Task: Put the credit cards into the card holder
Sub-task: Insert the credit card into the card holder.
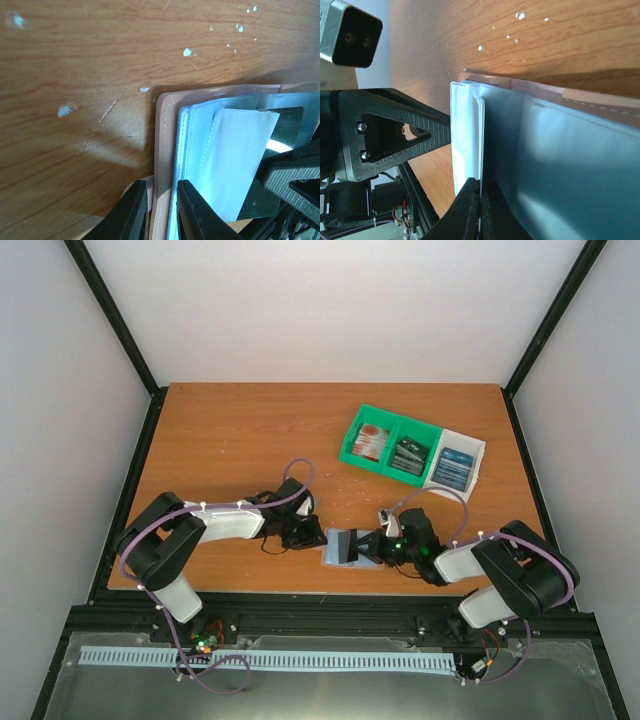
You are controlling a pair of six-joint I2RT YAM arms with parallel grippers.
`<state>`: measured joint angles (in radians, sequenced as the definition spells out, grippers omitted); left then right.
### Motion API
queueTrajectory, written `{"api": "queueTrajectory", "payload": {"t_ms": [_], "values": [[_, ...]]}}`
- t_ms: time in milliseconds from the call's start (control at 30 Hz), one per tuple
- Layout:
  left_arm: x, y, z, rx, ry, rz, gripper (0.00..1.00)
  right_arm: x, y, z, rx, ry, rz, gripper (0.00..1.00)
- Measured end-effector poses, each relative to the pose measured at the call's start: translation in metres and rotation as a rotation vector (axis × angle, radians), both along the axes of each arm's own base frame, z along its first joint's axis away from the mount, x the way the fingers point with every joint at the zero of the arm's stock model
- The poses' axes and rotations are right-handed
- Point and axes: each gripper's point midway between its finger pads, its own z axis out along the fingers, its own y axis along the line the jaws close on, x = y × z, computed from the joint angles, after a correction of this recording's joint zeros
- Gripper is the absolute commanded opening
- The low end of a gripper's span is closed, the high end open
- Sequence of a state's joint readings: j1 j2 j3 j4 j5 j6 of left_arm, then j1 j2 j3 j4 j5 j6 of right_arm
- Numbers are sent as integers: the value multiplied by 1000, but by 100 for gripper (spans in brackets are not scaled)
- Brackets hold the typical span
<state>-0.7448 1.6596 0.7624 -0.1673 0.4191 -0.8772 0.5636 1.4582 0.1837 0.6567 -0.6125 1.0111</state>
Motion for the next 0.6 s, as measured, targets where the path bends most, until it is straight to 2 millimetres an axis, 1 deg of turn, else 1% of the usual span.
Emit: {"api": "queueTrajectory", "payload": {"t_ms": [233,367,467,567,600], "values": [[0,0,0,4,-1,1,20,-2,11,0,6,-33,-5,3],[0,0,0,4,0,4,20,-4,14,-3,16,-30,-30,4],[0,1,0,7,-1,6,20,-6,14,-4,29,-30,-50,9],[0,1,1,9,-6,8,20,-9,10,-7,25,-19,-73,14],[0,1,1,12,-8,8,20,-10,9,-7,21,-14,-78,17]]}}
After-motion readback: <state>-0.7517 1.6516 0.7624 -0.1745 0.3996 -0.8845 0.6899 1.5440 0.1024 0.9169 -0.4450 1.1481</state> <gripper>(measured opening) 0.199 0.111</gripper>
